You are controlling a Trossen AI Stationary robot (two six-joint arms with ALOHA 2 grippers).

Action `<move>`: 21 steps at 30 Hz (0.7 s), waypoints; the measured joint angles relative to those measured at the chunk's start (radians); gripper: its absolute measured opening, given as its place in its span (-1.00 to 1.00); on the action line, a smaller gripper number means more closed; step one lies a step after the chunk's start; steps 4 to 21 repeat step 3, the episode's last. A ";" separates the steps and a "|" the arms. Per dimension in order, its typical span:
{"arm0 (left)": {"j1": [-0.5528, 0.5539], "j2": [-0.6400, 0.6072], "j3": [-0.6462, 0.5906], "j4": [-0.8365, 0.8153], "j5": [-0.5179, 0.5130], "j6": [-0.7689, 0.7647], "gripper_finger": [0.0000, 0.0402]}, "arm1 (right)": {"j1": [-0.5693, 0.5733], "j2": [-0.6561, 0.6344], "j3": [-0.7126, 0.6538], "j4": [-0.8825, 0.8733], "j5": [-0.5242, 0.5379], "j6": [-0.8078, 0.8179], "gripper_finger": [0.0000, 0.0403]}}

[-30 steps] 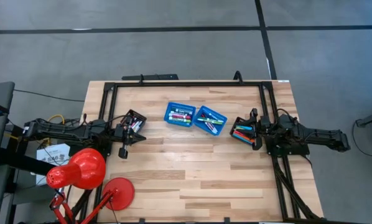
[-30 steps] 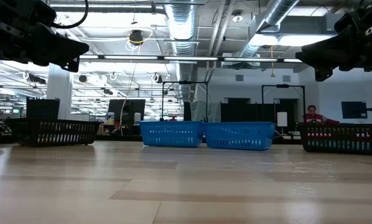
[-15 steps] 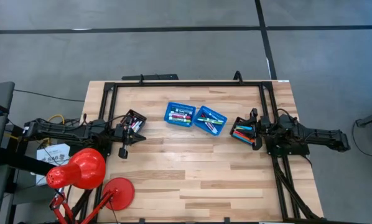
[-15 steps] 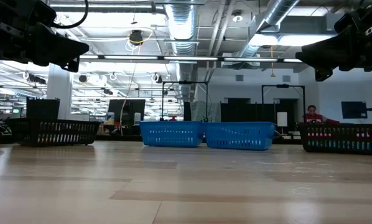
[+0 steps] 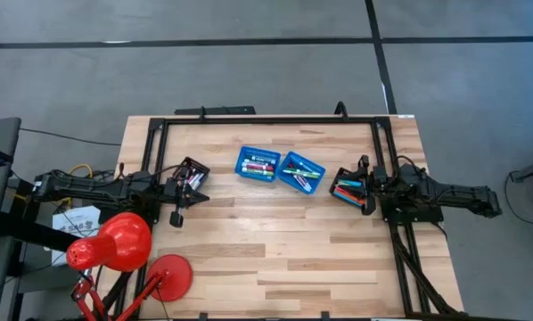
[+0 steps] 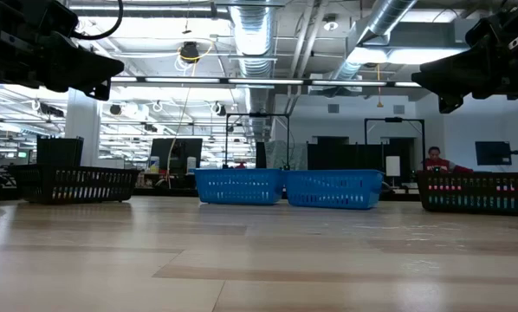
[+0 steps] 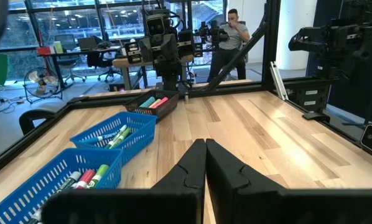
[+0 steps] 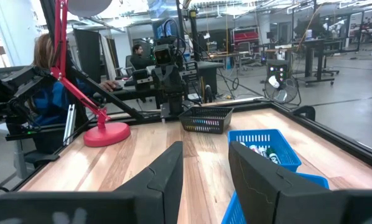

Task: Pick & Place Markers
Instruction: Return to Home Position

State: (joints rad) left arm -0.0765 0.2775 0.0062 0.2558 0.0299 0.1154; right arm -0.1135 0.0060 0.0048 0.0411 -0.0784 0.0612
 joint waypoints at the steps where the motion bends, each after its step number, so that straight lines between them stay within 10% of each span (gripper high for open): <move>1: 0.000 0.000 0.000 0.000 0.000 0.000 -0.96 | 0.000 0.000 0.000 0.000 0.000 0.000 -0.41; 21: 0.000 0.000 0.000 0.000 0.000 0.000 -0.96 | 0.000 0.000 0.000 0.000 0.000 0.000 -0.41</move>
